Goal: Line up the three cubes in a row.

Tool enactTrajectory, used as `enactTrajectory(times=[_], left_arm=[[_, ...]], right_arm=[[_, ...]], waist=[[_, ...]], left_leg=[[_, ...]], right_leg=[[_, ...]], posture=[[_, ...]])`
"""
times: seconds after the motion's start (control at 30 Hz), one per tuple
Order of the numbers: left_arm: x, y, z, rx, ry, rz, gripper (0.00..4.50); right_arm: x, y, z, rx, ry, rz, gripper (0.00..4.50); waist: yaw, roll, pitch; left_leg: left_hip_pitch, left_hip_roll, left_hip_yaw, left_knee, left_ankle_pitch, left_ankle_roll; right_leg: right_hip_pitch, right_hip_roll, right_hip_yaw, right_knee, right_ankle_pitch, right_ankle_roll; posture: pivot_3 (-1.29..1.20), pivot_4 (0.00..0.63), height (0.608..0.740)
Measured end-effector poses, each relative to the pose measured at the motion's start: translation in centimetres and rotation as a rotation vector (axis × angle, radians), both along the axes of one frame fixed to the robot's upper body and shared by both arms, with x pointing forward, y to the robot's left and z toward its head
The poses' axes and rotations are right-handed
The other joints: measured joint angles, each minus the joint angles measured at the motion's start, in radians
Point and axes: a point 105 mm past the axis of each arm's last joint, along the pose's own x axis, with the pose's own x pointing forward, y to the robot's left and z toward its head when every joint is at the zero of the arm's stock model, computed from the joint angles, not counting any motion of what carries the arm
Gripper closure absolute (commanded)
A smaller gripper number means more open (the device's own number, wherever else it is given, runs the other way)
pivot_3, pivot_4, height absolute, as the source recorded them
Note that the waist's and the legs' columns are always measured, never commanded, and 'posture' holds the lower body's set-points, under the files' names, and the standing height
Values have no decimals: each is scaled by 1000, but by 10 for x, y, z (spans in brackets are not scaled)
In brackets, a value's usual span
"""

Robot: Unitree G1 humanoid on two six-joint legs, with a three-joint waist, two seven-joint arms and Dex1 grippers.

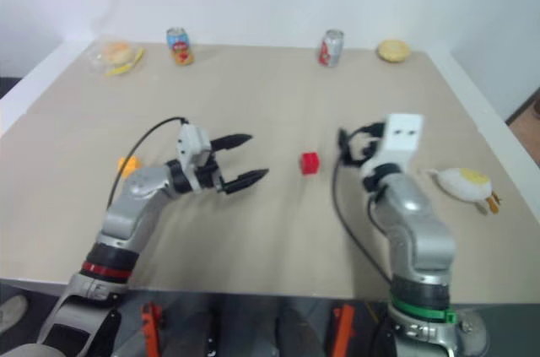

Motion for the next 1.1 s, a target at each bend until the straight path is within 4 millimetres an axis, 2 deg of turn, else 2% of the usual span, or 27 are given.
enactTrajectory(times=[0.03, 0.07, 0.23, 0.33, 0.6, 0.7, 0.9, 0.93, 1.03, 1.1], left_arm=[[1, 5, 0, 7, -2, 12, 0], [1, 8, -2, 17, 1, 15, 0], [0, 11, -5, 28, 5, 18, 0], [0, 10, -4, 26, 1, 21, 0], [-2, 9, 2, 19, -23, 23, 0], [-2, 9, 2, 19, -20, 22, 0], [-3, 8, 1, 6, 14, 9, 0], [-3, 8, 1, 5, 19, 8, 0], [-3, 8, 1, 0, 26, 3, 0], [-5, 8, 1, 7, 24, -12, 0]], right_arm=[[0, 16, -9, -7, 29, 48, 55], [1, 23, -12, -7, 35, 59, 55], [8, 45, -38, -28, 117, 80, 55], [11, 50, -52, -47, 164, 75, 55], [15, 58, -67, -53, 203, 66, 55], [16, 59, -66, -52, 201, 62, 868], [17, 63, -64, -42, 182, 63, 3016], [17, 63, -63, -43, 181, 63, 3247], [17, 63, -63, -40, 178, 72, 3242], [16, 65, -60, -40, 164, 163, 3242]], waist=[[3, 0, 0], [3, 0, 0], [3, 0, 0], [3, 0, 0], [3, 0, 0], [3, 0, 0], [3, 0, 0], [3, 0, 0], [2, 0, 0], [2, 0, 0]], left_leg=[[-1, 0, 0, 0, 0, 0], [0, 0, 0, 0, 0, 0], [0, 0, 0, 0, 0, 0], [0, 0, 0, 0, 0, 0], [0, 0, 0, 0, 0, 0], [0, 0, 0, 0, 0, 0], [0, 0, 0, 0, 0, 0], [0, 0, 0, 0, 0, 0], [0, 0, 0, 0, 0, 0], [0, 0, 0, 0, 0, 0]], right_leg=[[0, -1, 0, 0, 0, 0], [0, -1, 0, 0, 0, 0], [0, 0, -1, 0, 0, 0], [0, -1, -1, 0, 0, 0], [-1, 0, -1, 0, 0, 0], [-1, 0, -1, 0, 0, 0], [-1, 0, -1, 0, 0, 0], [-1, 0, -1, 0, 0, 0], [-1, 0, -1, 0, 0, 0], [0, 0, -1, 0, 0, 0]], posture=[[0, 150, 733], [0, 150, 733], [0, 150, 733], [0, 150, 733], [0, 150, 733], [0, 150, 733], [0, 150, 733], [0, 150, 733], [0, 150, 733], [0, 150, 733]])
